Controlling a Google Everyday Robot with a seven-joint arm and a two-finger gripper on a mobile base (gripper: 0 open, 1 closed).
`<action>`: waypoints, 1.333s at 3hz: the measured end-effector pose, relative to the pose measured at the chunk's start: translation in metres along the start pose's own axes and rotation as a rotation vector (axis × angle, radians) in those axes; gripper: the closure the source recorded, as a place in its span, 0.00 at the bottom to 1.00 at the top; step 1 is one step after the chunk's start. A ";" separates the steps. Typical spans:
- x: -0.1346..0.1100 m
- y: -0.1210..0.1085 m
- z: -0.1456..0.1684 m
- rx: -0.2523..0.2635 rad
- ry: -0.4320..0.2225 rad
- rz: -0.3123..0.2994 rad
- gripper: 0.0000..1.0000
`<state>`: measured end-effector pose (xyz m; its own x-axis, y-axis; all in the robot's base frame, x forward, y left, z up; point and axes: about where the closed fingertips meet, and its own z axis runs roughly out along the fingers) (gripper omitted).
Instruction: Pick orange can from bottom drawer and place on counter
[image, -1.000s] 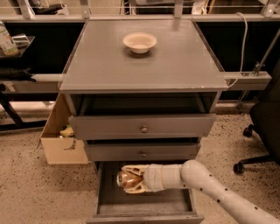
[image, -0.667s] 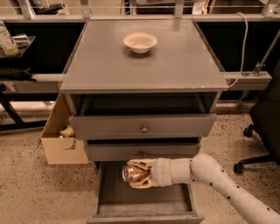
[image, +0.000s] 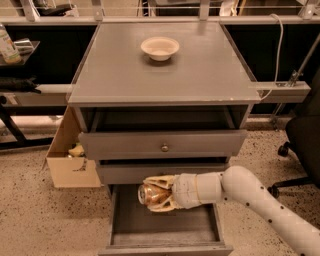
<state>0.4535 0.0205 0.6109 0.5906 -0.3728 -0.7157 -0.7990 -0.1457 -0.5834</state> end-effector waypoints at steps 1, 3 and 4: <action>-0.045 -0.020 -0.022 -0.040 0.035 -0.026 1.00; -0.106 -0.050 -0.051 -0.080 0.106 -0.095 1.00; -0.107 -0.066 -0.072 -0.090 0.131 -0.076 1.00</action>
Offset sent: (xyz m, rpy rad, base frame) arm -0.0389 -0.0073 0.1956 -0.2060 -0.1232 0.0262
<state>0.4349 0.0042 0.7534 0.6349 -0.4728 -0.6111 -0.7627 -0.2572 -0.5934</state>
